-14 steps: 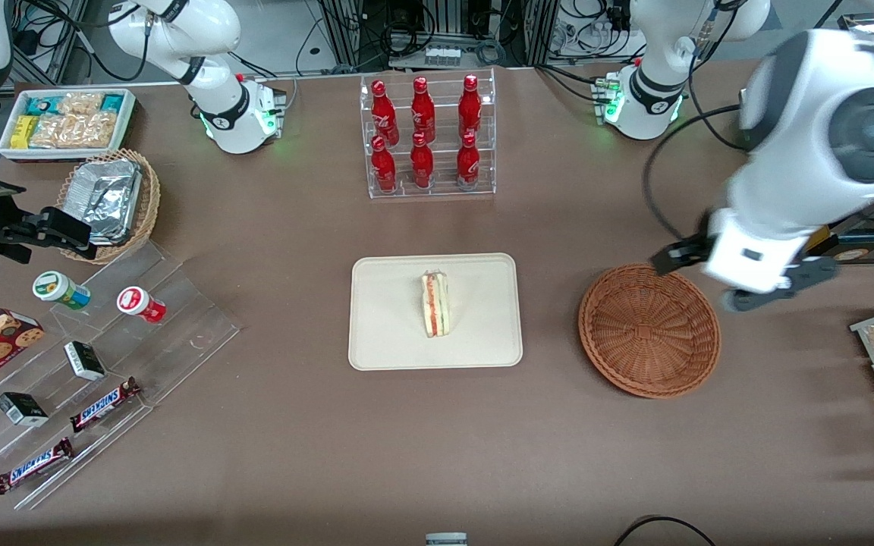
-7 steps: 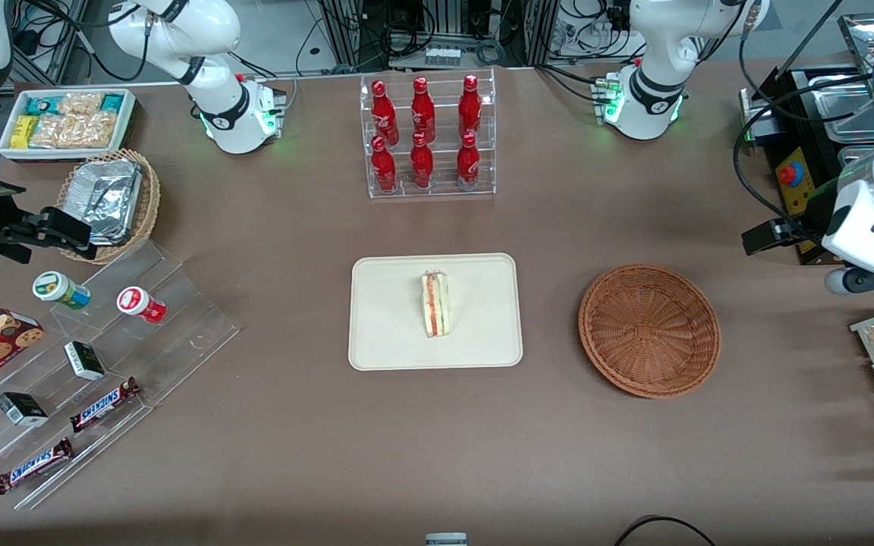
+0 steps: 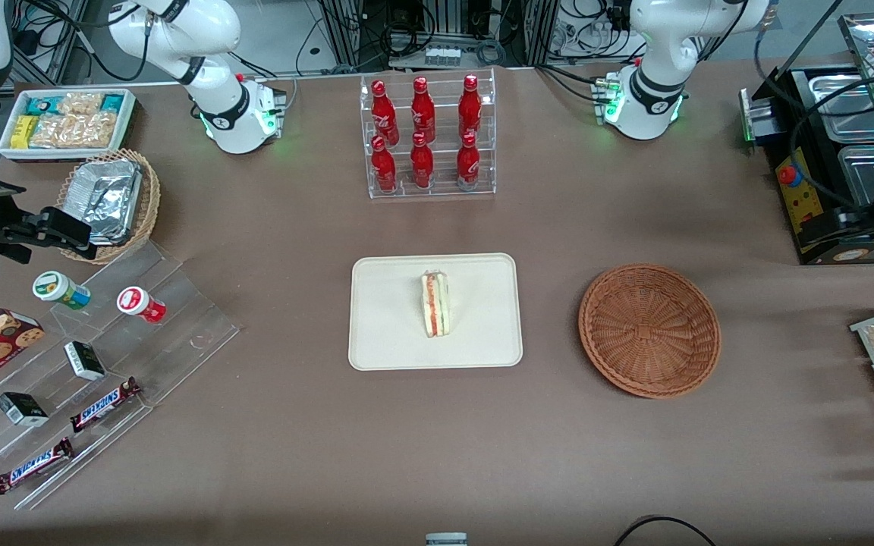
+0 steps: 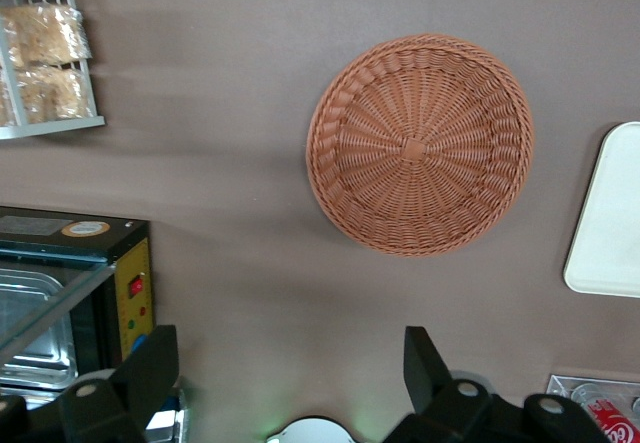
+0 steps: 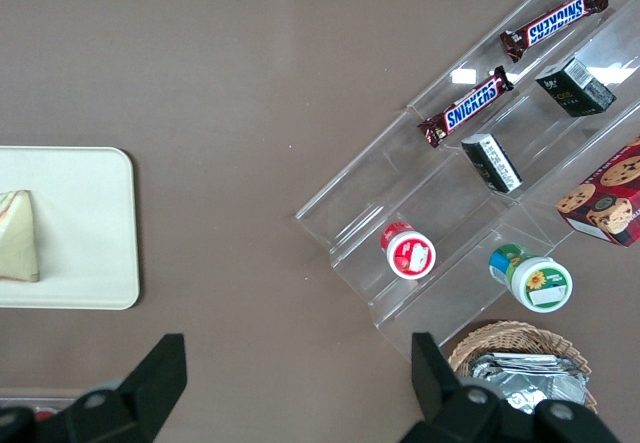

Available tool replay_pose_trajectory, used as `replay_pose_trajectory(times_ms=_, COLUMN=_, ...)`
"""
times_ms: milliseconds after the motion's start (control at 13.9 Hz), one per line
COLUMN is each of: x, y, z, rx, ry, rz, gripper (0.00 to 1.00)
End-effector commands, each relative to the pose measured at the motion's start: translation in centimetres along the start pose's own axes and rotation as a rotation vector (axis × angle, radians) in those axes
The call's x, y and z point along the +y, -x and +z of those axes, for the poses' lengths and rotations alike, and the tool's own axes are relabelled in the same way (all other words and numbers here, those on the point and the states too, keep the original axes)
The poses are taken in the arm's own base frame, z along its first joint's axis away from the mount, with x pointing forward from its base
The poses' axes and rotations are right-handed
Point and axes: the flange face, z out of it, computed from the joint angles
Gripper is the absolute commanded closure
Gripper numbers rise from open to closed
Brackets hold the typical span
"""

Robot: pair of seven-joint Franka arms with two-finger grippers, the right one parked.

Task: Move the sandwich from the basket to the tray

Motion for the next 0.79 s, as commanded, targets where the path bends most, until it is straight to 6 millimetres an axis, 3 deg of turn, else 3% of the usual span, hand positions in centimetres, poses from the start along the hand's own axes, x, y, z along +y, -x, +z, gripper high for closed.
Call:
replay_pose_trajectory(times_ms=0, x=-2.1, y=4.0, z=-0.7, rx=0.008, ry=0.018, rz=0.028, gripper=0.01)
replay_pose_trajectory(times_ms=72, x=-3.4, y=5.1, z=-0.4, rx=0.024, ry=0.024, rz=0.038, gripper=0.01)
replay_pose_trajectory(times_ms=216, x=-3.5, y=6.4, z=0.2, rx=0.048, ry=0.029, rz=0.059, gripper=0.01)
replay_pose_trajectory(times_ms=720, x=-0.8, y=4.7, z=-0.9, rx=0.064, ry=0.025, rz=0.035, gripper=0.01)
